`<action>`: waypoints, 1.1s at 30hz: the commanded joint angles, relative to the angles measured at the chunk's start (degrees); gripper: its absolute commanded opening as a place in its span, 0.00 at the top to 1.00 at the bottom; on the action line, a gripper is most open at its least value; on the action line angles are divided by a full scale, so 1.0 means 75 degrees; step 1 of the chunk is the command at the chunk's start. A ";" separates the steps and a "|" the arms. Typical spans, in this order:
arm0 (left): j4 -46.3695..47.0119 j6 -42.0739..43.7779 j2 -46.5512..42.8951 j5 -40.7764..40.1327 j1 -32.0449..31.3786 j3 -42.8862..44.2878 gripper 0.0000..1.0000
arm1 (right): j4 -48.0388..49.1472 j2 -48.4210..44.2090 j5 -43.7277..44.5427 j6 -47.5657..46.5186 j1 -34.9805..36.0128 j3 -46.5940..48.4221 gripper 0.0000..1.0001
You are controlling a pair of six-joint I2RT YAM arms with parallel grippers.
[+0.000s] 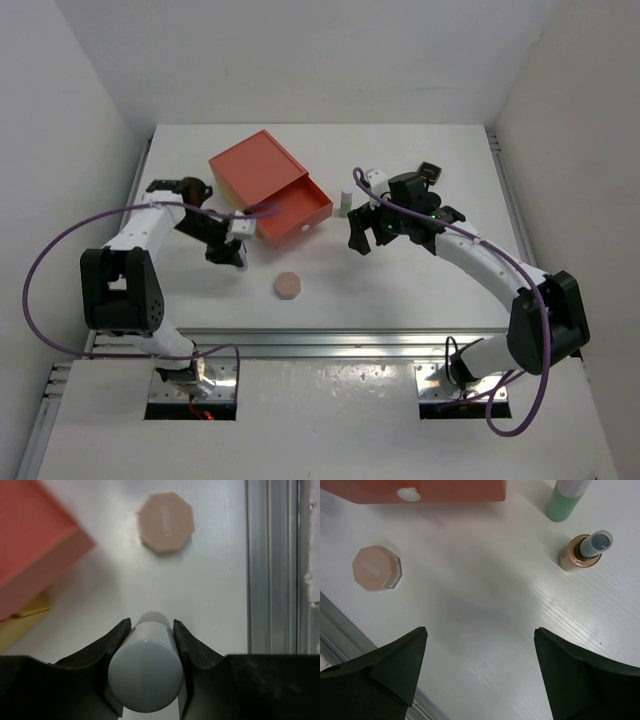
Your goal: Organize the makeup
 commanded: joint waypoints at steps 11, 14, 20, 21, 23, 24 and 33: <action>-0.0235 -0.6823 0.0840 -0.0763 -0.1055 0.5031 1.00 | 0.0459 0.0305 0.0410 0.0505 0.0008 0.0527 0.13; -0.0164 -0.7823 0.1798 -0.1335 -0.1605 0.6424 1.00 | 0.0495 0.0772 0.0411 0.0821 0.0020 0.0877 0.13; -0.0608 -0.8389 0.3267 -0.2790 -0.2217 0.8502 1.00 | 0.0660 0.0915 0.0469 0.0846 0.0020 0.1020 0.15; -0.0609 -0.8390 0.3268 -0.2930 -0.2321 0.8502 1.00 | 0.0660 0.0915 0.0562 0.0846 0.0020 0.0997 0.15; -0.0609 -0.8390 0.3338 -0.3236 -0.2392 0.8328 1.00 | 0.0636 0.0845 0.0621 0.0846 0.0032 0.0962 0.15; -0.0702 -0.8390 0.3419 -0.3329 -0.2392 0.8327 1.00 | 0.0636 0.0810 0.0691 0.0835 0.0032 0.0892 0.15; -0.0820 -0.8554 0.3747 -0.3752 -0.2791 0.7600 1.00 | 0.0648 0.0681 0.0750 0.0963 0.0044 0.0669 0.15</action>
